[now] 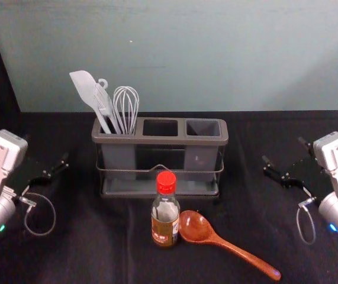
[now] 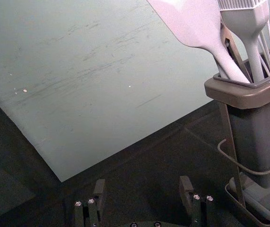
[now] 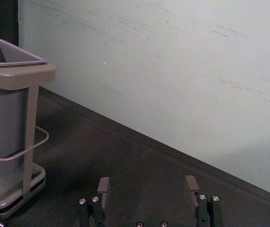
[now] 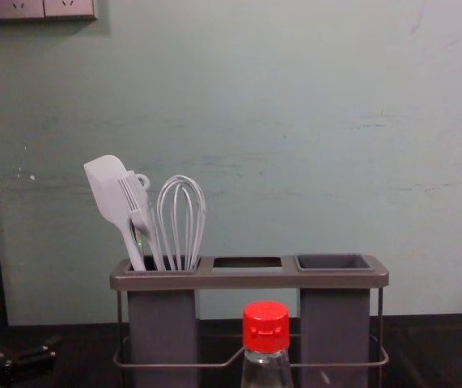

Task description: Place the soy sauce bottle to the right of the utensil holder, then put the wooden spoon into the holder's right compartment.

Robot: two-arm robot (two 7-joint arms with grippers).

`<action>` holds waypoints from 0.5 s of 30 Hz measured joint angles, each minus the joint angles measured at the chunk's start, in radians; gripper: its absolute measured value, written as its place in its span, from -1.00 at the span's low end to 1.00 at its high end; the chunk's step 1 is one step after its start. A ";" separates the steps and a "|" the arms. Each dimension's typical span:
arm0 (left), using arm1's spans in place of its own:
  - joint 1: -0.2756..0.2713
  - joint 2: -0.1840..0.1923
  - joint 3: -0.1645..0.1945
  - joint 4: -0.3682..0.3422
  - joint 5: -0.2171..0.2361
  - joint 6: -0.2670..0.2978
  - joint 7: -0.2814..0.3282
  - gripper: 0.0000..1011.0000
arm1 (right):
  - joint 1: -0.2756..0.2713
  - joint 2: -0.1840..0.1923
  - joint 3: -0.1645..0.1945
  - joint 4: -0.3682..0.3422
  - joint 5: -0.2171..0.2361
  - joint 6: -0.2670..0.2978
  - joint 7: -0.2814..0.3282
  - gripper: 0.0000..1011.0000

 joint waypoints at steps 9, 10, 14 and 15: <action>0.000 0.000 0.000 0.000 0.000 0.000 0.000 1.00 | 0.000 0.000 0.000 0.000 0.000 0.000 0.000 0.98; 0.000 0.000 0.000 0.000 0.000 0.000 0.000 1.00 | 0.000 0.000 0.000 0.000 0.000 0.000 0.000 0.98; 0.000 0.000 0.000 0.000 0.000 0.000 0.000 1.00 | 0.000 0.000 0.000 0.000 0.000 0.000 0.000 0.98; 0.000 0.000 0.000 0.000 0.000 0.000 0.000 1.00 | 0.000 0.000 0.000 0.000 0.000 0.000 0.000 0.98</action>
